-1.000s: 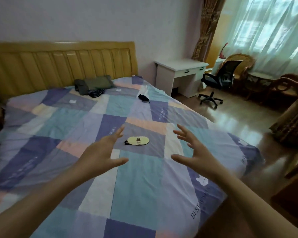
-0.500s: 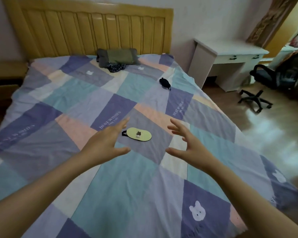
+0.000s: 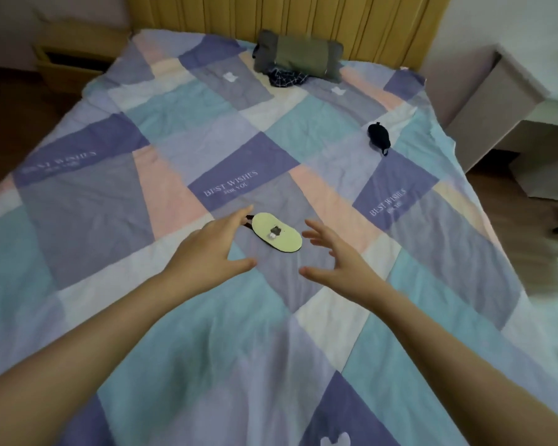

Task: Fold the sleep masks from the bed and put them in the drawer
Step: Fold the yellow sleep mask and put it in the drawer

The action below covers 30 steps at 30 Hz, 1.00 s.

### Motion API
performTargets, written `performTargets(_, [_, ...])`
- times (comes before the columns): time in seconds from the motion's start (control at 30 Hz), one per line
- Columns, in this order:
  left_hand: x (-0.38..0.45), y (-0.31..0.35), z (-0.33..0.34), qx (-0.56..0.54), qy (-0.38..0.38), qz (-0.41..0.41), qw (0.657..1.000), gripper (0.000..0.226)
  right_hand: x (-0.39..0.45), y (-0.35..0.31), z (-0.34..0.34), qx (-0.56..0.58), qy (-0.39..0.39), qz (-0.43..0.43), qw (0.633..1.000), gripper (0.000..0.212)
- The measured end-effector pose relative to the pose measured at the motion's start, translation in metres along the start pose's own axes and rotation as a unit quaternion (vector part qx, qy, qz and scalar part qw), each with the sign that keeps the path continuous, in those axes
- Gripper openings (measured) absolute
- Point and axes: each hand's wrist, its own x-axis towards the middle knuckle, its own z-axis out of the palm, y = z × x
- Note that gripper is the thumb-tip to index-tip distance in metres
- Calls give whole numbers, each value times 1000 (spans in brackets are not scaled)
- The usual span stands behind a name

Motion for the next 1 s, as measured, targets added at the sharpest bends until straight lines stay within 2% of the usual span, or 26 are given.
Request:
performTargets(0.3, [90, -88, 89, 26, -11, -55, 998, 80, 152, 99, 46, -109, -62, -17, 992, 80])
performTargets(0.63, [136, -164, 202, -7, 27, -96, 995, 71, 260, 231, 92, -325, -153, -48, 932, 87])
performTargets(0.83, [137, -194, 234, -28, 30, -116, 992, 70, 309, 265, 108, -291, -142, 4, 946, 120])
performTargets(1.0, [137, -200, 238, -29, 30, -127, 991, 69, 315, 268, 118, -266, -121, -38, 956, 113])
